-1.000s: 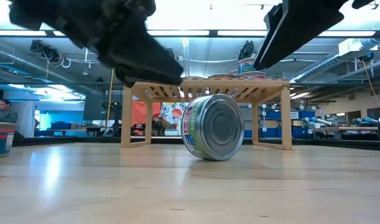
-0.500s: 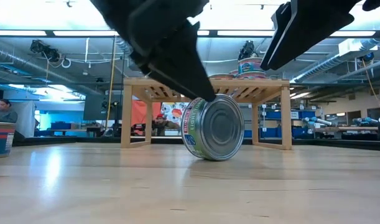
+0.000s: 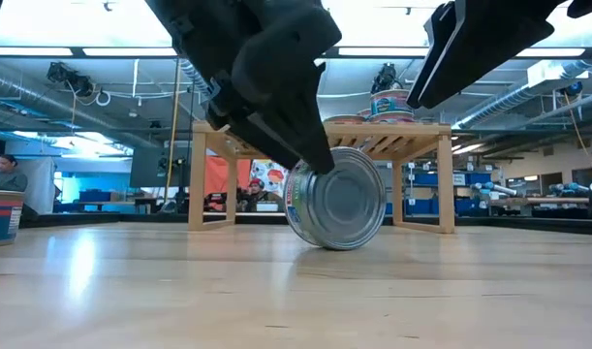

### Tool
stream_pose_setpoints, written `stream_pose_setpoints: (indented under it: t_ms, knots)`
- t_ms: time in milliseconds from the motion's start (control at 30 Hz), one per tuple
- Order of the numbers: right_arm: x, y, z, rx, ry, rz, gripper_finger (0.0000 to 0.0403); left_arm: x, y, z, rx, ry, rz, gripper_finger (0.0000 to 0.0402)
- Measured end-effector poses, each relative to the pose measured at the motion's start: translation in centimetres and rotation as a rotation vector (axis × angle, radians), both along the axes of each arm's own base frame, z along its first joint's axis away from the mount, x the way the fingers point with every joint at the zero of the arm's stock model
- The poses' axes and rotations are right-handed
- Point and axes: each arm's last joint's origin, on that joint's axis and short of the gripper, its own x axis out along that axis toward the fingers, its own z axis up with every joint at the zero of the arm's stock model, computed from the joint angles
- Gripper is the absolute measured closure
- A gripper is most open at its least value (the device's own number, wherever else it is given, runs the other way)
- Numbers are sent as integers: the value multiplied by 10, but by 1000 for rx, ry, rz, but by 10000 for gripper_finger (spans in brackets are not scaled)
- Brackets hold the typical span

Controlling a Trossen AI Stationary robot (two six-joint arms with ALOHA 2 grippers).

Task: Stack canned seafood by type on shelf
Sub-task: Stack the green tuna can on top of the other green tuna can on the shelf

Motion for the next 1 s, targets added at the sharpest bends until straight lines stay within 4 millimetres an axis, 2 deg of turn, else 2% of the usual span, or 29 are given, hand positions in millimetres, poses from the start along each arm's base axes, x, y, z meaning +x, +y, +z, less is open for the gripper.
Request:
stream_pose_setpoints:
  t_ms: [533,1000]
  knots:
    - [0,0,0,-4,-1,-1,178,4,2,1,68,41,-133,224]
    - [-5,8,0,-11,3,34,178,5,2,6,198,74,-254,245]
